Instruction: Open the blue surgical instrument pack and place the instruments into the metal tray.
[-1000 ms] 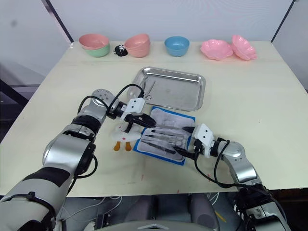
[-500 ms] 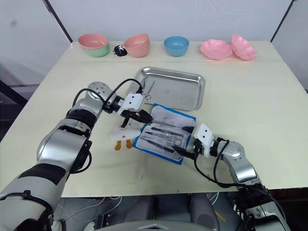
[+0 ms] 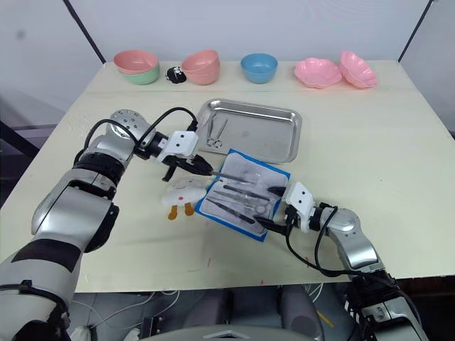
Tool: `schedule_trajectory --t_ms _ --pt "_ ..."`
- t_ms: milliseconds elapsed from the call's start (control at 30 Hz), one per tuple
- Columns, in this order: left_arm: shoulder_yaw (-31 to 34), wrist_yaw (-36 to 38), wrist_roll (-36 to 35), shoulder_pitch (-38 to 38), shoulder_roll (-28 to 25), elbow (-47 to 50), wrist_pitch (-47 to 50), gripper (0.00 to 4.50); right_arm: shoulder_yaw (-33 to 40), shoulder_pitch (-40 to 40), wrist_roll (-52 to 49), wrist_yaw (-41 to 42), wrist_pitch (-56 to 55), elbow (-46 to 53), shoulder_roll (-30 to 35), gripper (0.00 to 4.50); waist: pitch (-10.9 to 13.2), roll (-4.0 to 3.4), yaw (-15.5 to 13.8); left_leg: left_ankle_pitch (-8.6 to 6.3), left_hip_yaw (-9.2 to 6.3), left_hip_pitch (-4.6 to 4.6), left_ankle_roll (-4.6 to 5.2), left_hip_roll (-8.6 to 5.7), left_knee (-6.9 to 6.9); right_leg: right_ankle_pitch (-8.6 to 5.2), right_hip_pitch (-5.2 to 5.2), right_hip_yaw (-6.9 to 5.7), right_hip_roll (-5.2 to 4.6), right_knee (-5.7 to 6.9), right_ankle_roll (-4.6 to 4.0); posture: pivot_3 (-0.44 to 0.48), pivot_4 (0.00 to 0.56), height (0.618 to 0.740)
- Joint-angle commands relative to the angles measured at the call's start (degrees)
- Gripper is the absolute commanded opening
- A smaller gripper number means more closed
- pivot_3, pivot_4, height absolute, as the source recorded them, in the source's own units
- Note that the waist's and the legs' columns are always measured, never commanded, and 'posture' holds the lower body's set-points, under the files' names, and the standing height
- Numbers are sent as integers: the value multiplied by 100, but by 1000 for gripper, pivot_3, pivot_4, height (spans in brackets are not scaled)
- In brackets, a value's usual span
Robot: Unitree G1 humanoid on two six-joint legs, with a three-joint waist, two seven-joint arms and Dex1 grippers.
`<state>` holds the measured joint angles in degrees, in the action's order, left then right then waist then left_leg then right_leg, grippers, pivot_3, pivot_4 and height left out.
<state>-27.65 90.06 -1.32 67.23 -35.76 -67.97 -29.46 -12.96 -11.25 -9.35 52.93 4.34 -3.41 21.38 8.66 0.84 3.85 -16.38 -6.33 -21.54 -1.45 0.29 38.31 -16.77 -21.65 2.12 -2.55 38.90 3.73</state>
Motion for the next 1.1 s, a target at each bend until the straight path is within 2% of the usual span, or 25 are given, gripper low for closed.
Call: schedule_trajectory --t_ms 33,233,400,500,633,700,767,1000,1100 --pt "-166 244 -271 202 -277 212 -123 87 -302 182 184 14 227 -468 -33 4500 0 0 6 0 0 0 0 0 0 0 0 0 0 0 0 0 150 740" --pt "-415 244 -686 245 -635 387 4 87 -295 181 188 28 211 -481 -35 4500 1 2 7 0 -1 0 0 3 0 0 0 0 3 0 0 0 150 740" --pt "-355 244 -1210 295 -835 473 405 87 -305 189 196 40 197 -484 -41 4500 1 2 11 0 -1 0 0 5 0 0 -1 0 6 0 0 0 150 740" --pt "218 244 -1496 424 -661 285 960 87 -308 189 203 50 182 -495 -36 4500 2 5 7 0 -1 0 0 5 0 0 0 0 6 0 0 0 150 740" --pt "1030 -174 -1475 504 -279 42 1419 87 -305 182 206 55 181 -496 -26 4500 2 9 10 0 -2 0 0 5 1 -1 0 -2 7 0 0 0 150 740" --pt "1267 -887 -1313 461 -40 58 1723 87 -301 186 205 57 183 -488 -20 4500 2 9 13 0 -2 0 0 5 1 -1 0 -2 7 1 0 0 150 740" --pt "1441 -1176 -1185 406 84 130 1858 87 -300 193 205 58 182 -482 -17 4500 2 10 13 0 -5 1 0 5 1 0 0 -2 7 1 0 0 150 740" --pt "1855 -3340 -753 221 966 431 3032 87 -296 189 208 55 187 -467 -5 4500 2 11 6 0 -8 0 0 4 2 0 0 -1 7 1 0 0 150 740" --pt "2032 -4524 -614 240 1346 493 3652 87 -295 203 208 55 187 -452 6 4500 2 11 9 0 -8 1 0 4 2 0 0 -1 7 1 0 0 150 740"
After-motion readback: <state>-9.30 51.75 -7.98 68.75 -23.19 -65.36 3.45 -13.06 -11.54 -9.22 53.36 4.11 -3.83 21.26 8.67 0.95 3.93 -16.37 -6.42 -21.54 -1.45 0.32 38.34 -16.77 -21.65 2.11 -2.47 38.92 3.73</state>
